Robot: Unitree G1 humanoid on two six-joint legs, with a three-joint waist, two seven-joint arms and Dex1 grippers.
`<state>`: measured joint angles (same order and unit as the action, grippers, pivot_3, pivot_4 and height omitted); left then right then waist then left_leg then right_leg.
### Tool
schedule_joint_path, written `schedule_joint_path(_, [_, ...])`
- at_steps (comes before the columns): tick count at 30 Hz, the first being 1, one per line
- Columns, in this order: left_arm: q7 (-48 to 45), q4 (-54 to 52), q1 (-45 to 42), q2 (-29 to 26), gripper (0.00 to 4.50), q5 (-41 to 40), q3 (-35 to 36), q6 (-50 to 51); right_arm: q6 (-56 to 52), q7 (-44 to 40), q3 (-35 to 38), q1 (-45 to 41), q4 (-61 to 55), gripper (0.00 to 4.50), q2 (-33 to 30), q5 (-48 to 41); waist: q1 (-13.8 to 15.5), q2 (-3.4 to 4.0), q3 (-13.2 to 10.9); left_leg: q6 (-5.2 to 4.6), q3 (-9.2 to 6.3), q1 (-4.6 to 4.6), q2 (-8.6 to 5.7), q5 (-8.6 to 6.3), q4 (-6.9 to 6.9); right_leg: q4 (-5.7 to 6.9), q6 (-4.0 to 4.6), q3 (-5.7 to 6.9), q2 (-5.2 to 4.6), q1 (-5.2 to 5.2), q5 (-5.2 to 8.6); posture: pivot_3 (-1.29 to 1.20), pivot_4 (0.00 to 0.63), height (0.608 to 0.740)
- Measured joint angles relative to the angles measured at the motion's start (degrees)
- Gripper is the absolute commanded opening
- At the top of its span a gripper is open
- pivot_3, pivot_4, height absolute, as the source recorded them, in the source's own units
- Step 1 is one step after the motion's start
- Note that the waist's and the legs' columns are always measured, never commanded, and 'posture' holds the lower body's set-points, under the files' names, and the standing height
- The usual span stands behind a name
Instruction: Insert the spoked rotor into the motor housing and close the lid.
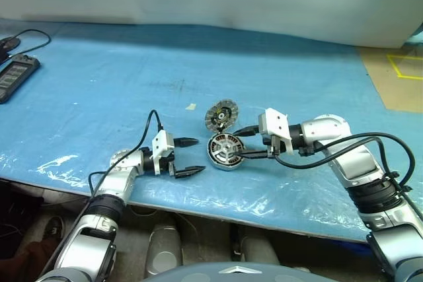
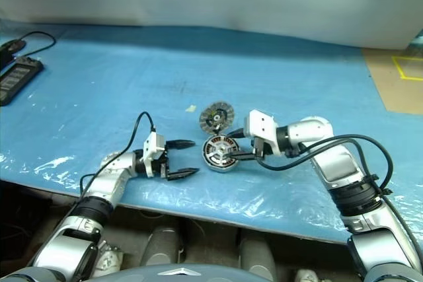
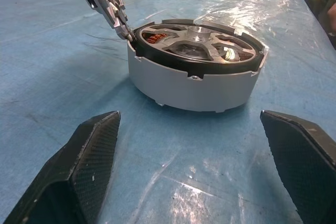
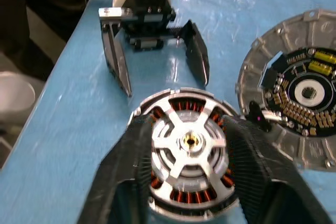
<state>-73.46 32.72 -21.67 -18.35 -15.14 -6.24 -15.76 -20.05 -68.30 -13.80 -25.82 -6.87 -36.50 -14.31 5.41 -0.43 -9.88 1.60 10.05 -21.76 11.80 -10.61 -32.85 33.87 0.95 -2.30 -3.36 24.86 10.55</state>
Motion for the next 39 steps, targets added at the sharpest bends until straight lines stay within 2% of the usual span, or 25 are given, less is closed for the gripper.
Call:
schedule_joint_path(2, [0.02,0.07,-0.06,0.00,4.50,0.00,0.00,-0.01,-0.19,0.57,-0.20,-0.09,1.20,0.65,1.53,-0.16,0.00,0.00,0.00,0.00,0.00,0.00,0.00,0.00,-0.01,0.01,0.00,0.00,-0.01,0.00,0.00,0.00,0.150,0.740])
schedule_joint_path(16, [1.09,-1.70,0.45,-0.61,4.50,0.01,0.00,1.36,1.60,3.19,-3.93,-2.67,9.72,0.65,6.22,4.63,-0.12,0.00,0.00,0.02,0.00,-0.12,0.00,0.01,0.00,-0.01,0.00,0.02,0.01,0.12,0.00,0.00,0.150,0.740])
schedule_joint_path(27, [1.46,-1.51,0.49,-0.66,4.50,0.16,-0.01,1.32,7.09,3.84,-7.94,-3.92,7.61,0.65,3.49,11.45,-0.13,-0.03,0.02,0.02,0.00,0.09,0.00,0.00,0.00,-0.01,0.00,0.01,-0.01,-0.10,0.01,0.00,0.150,0.740])
schedule_joint_path(35, [1.53,-0.98,0.57,-0.61,4.50,0.29,0.00,1.15,6.71,4.60,-9.00,-4.25,6.12,0.65,3.26,13.63,-0.14,-0.08,0.05,0.02,0.00,0.33,-0.01,0.00,0.05,-0.01,-0.04,-0.01,-0.02,-0.31,0.03,0.00,0.150,0.740])
schedule_joint_path(39, [1.51,-1.08,1.13,-0.63,4.50,0.22,0.19,0.56,2.84,4.10,-8.25,-4.25,6.15,0.65,4.99,11.80,-0.16,-0.06,0.07,0.02,0.00,0.33,-0.01,0.00,0.08,-0.02,-0.02,-0.02,-0.01,-0.29,0.02,0.00,0.150,0.740])
